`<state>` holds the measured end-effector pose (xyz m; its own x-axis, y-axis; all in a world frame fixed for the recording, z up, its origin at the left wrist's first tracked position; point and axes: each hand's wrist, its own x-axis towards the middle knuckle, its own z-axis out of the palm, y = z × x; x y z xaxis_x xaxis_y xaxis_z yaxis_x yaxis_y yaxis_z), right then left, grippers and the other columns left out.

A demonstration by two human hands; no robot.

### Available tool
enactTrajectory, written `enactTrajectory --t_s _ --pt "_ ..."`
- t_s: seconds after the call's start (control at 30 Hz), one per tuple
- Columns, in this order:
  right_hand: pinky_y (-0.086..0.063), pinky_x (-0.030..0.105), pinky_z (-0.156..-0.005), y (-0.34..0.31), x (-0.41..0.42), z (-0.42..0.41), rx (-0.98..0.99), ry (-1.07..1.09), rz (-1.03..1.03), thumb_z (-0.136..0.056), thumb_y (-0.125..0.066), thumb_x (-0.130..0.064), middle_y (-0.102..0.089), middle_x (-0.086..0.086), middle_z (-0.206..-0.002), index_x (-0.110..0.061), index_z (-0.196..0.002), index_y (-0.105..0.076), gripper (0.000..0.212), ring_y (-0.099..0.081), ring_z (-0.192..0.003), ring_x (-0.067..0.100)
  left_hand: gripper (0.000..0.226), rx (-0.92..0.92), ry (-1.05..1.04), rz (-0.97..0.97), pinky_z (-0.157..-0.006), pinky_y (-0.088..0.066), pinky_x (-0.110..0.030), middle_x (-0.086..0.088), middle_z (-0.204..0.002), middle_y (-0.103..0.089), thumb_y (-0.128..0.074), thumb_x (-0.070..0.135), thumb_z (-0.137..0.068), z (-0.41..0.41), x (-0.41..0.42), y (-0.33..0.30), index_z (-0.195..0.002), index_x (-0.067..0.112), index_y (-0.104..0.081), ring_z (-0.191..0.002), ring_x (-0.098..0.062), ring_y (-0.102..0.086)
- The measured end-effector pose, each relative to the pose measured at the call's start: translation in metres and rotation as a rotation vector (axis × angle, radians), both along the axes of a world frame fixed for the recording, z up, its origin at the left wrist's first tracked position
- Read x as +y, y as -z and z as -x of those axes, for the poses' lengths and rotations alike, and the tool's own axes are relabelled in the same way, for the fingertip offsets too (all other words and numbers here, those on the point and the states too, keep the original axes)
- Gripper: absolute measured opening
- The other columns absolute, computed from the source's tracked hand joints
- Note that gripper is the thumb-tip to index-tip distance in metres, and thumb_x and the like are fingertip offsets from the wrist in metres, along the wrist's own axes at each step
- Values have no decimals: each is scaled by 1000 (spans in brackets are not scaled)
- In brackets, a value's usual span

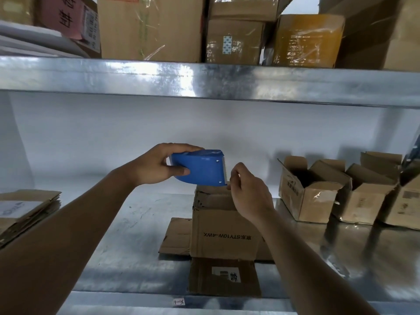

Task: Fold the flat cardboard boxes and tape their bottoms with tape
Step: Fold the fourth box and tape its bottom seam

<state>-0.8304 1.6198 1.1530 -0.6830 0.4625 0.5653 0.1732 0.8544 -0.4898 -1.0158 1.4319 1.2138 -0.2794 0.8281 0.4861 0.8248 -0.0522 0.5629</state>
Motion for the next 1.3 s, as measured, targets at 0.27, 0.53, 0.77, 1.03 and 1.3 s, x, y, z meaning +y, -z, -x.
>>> enactTrajectory --t_s 0.27,0.53,0.77,1.03,1.3 --pt "-36 32 -63 -11 7 -2 -62 -172 302 -104 -42 -22 -56 21 -79 5 -90 -59 35 -46 -68 16 35 -74 -21 -10 -84 -60 -26 15 -114 -76 -69 41 -90 -7 6 -9 -123 31 -74 -107 -8 -70" --pt "-31 33 -62 -17 9 -1 -77 -146 433 -100 -48 -29 -43 11 -74 -11 -75 -52 31 -39 -70 20 22 -126 -142 -41 -71 -60 -24 7 -93 -79 -75 38 -90 -6 11 -10 -106 25 -81 -84 -13 -76" --pt "-35 35 -75 -19 11 -5 -84 -147 551 -96 -46 -33 -60 34 -122 -15 -80 -58 26 -58 -86 44 27 -116 -194 71 -69 -60 -37 1 -87 -80 -73 47 -89 -2 -1 -23 -99 24 -83 -78 -21 -77" --pt "-52 47 -107 -14 23 0 84 -233 883 -89 -56 -29 -72 -2 -74 -14 -58 -61 35 -73 -106 23 33 -164 -256 110 -61 -52 -29 -5 -76 -77 -74 53 -84 8 -17 -22 -83 21 -82 -66 -20 -72" --pt "-58 39 -99 -9 27 -9 367 -326 1195 -95 -52 -5 -64 9 -75 -6 -61 -54 34 -68 -86 21 41 -204 -257 136 -61 -49 -29 -3 -71 -75 -76 67 -75 18 -19 -16 -72 26 -81 -62 -16 -69"
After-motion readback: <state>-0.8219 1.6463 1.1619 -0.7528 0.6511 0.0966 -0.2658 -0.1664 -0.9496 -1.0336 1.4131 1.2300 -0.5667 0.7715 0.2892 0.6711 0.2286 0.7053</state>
